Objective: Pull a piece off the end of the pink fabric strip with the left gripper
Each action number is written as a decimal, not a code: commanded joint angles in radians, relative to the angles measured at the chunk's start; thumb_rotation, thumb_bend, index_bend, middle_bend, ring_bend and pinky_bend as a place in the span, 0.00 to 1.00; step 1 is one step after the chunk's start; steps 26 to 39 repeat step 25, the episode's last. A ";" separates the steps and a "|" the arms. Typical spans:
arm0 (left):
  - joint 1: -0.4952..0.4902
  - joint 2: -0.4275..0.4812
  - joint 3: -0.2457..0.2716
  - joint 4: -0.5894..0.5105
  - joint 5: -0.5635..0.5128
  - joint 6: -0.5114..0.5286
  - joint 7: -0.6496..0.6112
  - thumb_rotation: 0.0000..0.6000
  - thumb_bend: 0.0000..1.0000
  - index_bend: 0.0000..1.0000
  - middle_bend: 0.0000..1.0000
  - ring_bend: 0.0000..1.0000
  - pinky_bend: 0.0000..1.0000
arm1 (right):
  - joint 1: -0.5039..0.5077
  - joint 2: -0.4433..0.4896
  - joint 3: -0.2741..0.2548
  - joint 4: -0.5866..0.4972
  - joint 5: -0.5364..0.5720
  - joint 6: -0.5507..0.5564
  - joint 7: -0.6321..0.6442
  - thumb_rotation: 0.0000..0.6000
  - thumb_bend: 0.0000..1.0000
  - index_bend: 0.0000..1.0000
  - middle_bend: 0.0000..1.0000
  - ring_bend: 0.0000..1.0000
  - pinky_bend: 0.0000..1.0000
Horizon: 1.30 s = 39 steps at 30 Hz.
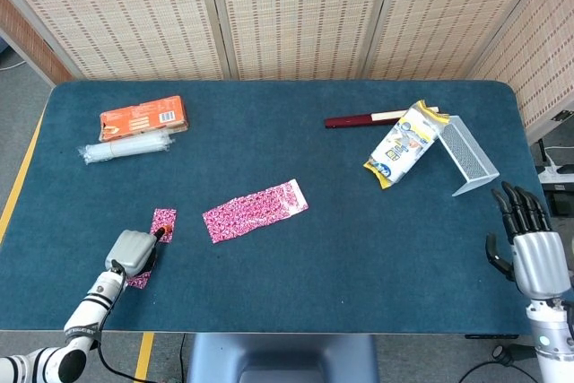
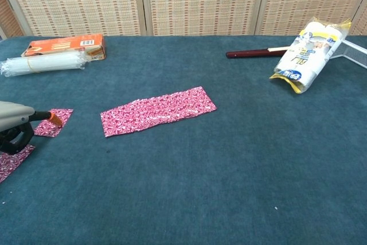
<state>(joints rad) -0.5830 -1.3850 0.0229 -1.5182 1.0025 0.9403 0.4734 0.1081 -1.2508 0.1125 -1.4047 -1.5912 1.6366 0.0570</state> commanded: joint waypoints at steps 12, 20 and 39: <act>0.147 0.026 0.020 0.054 0.417 0.353 -0.312 1.00 0.66 0.08 0.45 0.57 0.70 | 0.002 0.007 0.001 -0.005 0.003 -0.005 0.003 1.00 0.58 0.00 0.00 0.00 0.11; 0.254 0.080 0.062 0.096 0.454 0.442 -0.427 1.00 0.62 0.08 0.32 0.44 0.63 | -0.005 -0.029 0.024 0.016 0.015 0.035 -0.018 1.00 0.37 0.00 0.00 0.00 0.11; 0.270 0.096 0.060 0.118 0.471 0.441 -0.467 1.00 0.62 0.08 0.32 0.44 0.63 | -0.008 -0.037 0.014 0.016 0.014 0.028 -0.039 1.00 0.32 0.00 0.00 0.00 0.11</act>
